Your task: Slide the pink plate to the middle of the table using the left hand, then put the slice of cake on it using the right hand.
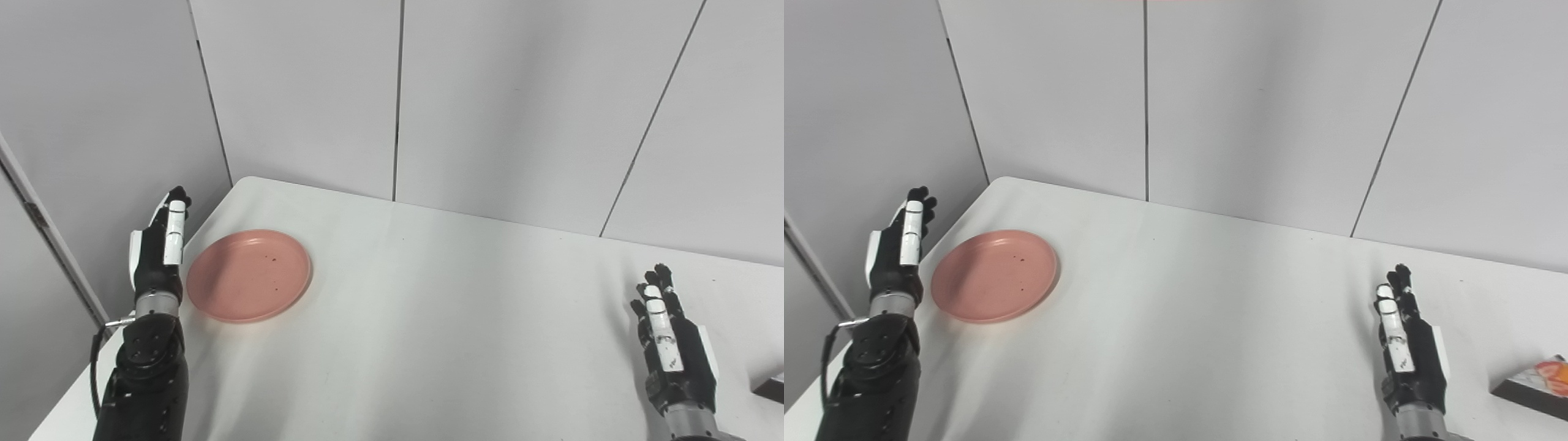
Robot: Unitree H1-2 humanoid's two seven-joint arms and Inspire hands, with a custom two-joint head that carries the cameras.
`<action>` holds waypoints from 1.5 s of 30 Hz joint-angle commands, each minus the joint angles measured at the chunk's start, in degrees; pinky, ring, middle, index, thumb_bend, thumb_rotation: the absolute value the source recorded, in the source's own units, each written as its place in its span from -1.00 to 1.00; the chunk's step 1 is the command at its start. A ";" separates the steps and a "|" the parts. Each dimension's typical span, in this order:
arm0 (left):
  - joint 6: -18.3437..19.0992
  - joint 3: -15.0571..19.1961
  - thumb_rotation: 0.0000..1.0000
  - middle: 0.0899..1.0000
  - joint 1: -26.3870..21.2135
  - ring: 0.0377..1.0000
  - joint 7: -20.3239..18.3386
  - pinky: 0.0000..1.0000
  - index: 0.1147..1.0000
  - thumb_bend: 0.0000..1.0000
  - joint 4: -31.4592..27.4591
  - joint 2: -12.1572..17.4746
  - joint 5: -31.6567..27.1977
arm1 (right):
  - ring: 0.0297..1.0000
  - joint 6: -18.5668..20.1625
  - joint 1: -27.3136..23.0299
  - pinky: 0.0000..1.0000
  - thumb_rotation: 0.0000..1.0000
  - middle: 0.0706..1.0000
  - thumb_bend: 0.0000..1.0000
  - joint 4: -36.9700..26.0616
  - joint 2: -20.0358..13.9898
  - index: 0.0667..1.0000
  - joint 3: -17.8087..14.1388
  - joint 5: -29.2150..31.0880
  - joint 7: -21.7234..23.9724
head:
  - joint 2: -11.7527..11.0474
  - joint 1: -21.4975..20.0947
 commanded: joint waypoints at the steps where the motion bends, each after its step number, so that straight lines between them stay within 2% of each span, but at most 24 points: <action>1: -0.30 -0.30 1.00 0.84 -1.09 0.89 -1.00 0.97 0.79 0.28 0.22 2.33 0.54 | 1.00 -0.57 -1.60 1.00 0.56 1.00 -0.19 -1.66 -0.33 1.00 -0.18 0.37 0.23 | 0.06 -0.06; 6: -1.53 -0.57 1.00 0.82 -1.89 0.86 -1.87 0.91 0.78 0.18 3.54 2.66 -0.11 | 1.00 -0.17 -1.65 1.00 0.56 1.00 -0.14 -1.79 -0.56 1.00 -0.27 0.74 0.51 | 0.08 0.14; 10: -0.66 -0.79 1.00 0.80 -2.02 0.85 -1.76 0.92 0.76 0.21 4.52 2.71 0.21 | 1.00 0.51 -1.63 1.00 0.54 1.00 -0.20 -2.32 -0.47 1.00 -0.48 1.89 0.81 | 0.19 0.14; 14: 0.08 -1.36 1.00 0.82 -2.22 0.86 -2.65 0.90 0.79 0.25 5.92 3.31 0.19 | 1.00 0.25 -1.77 1.00 0.54 1.00 -0.18 -1.94 -0.62 1.00 -0.43 1.79 0.51 | 0.23 0.32; 27: 2.42 -3.66 1.00 0.82 -1.99 0.87 -3.92 0.92 0.80 0.29 4.88 3.42 -0.30 | 1.00 1.31 -1.51 1.00 0.46 1.00 -0.13 -2.89 -0.44 1.00 -0.64 1.97 0.08 | 0.63 0.22; 34: -0.80 -2.00 1.00 0.83 -3.46 0.86 -4.93 0.90 0.80 0.32 4.90 -0.64 -6.27 | 1.00 1.08 -1.43 1.00 0.49 1.00 -0.15 -2.83 -0.76 1.00 -0.46 1.79 0.40 | 0.86 0.08; 45: -4.81 -5.05 1.00 0.77 -5.38 0.82 -4.45 0.83 0.75 0.37 7.55 -5.99 -5.54 | 1.00 1.22 -1.62 1.00 0.51 1.00 -0.11 -3.13 -0.53 1.00 -0.23 1.01 -0.16 | 1.12 -0.72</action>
